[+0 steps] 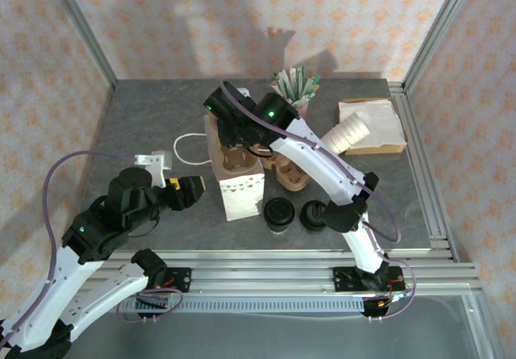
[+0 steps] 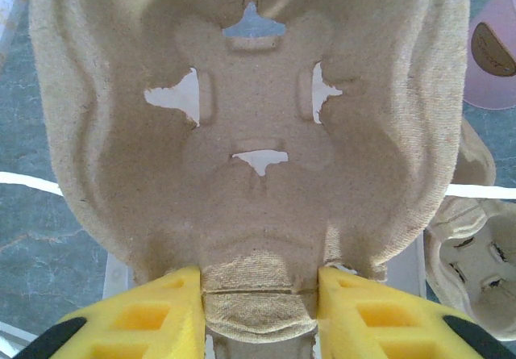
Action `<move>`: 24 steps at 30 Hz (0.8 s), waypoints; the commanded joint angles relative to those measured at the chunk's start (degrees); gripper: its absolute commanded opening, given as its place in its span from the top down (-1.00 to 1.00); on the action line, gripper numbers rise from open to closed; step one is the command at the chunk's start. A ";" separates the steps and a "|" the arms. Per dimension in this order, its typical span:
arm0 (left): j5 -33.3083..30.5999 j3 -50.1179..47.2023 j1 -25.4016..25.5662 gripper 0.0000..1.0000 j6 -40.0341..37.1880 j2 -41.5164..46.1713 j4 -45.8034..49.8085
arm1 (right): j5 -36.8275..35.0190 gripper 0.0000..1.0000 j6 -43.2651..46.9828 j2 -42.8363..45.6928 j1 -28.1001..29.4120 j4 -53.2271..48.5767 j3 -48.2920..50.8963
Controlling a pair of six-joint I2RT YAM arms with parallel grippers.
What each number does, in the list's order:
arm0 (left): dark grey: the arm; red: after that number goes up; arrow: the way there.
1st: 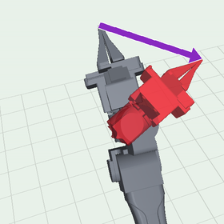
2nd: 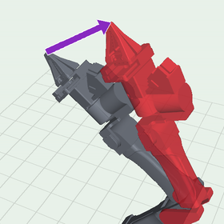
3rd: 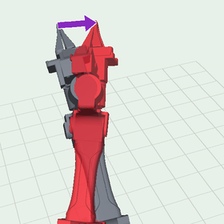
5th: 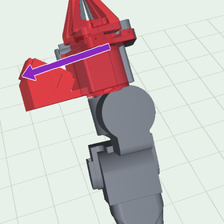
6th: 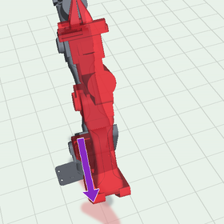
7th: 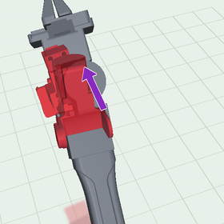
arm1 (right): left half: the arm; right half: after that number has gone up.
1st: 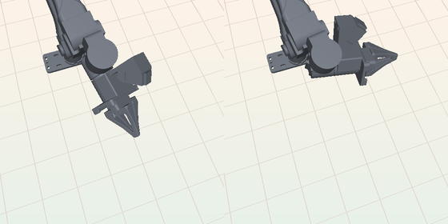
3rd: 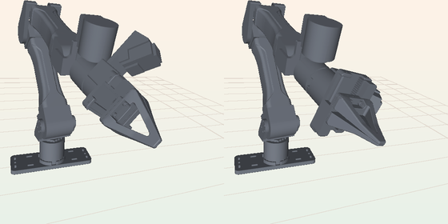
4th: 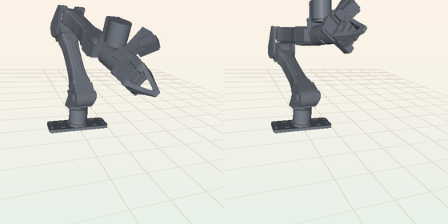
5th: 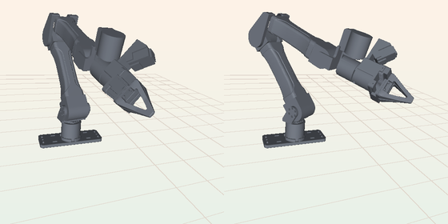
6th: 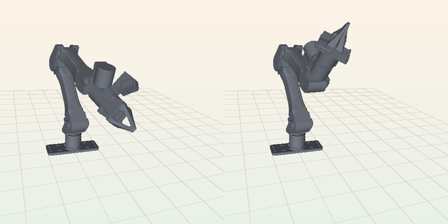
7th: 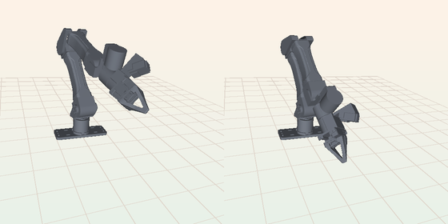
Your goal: Pack the takeout coffee
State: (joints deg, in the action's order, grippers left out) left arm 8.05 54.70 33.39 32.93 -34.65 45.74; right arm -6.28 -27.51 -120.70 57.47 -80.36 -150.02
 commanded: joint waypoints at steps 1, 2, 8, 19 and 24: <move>-1.46 -0.24 0.23 -0.42 0.08 -0.15 -0.03 | -1.69 0.27 -1.54 -0.80 0.36 1.41 -1.84; -1.36 -0.28 0.25 -0.42 0.12 -0.17 -0.16 | -1.76 0.27 -1.67 -0.88 0.36 1.59 -1.86; -1.11 -0.44 0.24 -0.42 0.39 -0.68 -0.32 | -2.71 0.27 -2.02 -0.76 0.35 2.75 -1.86; -0.81 -0.45 0.29 -0.42 0.69 -1.10 -0.83 | -4.18 0.28 -2.18 -0.85 2.76 2.32 -2.01; -0.84 -0.37 0.27 -0.42 1.09 -0.93 -1.18 | -6.68 0.30 -2.29 -0.11 3.87 1.78 -2.12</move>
State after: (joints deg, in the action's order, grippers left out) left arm 8.08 54.54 33.39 33.15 -35.42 45.65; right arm -9.47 -28.97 -121.32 60.82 -78.15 -150.02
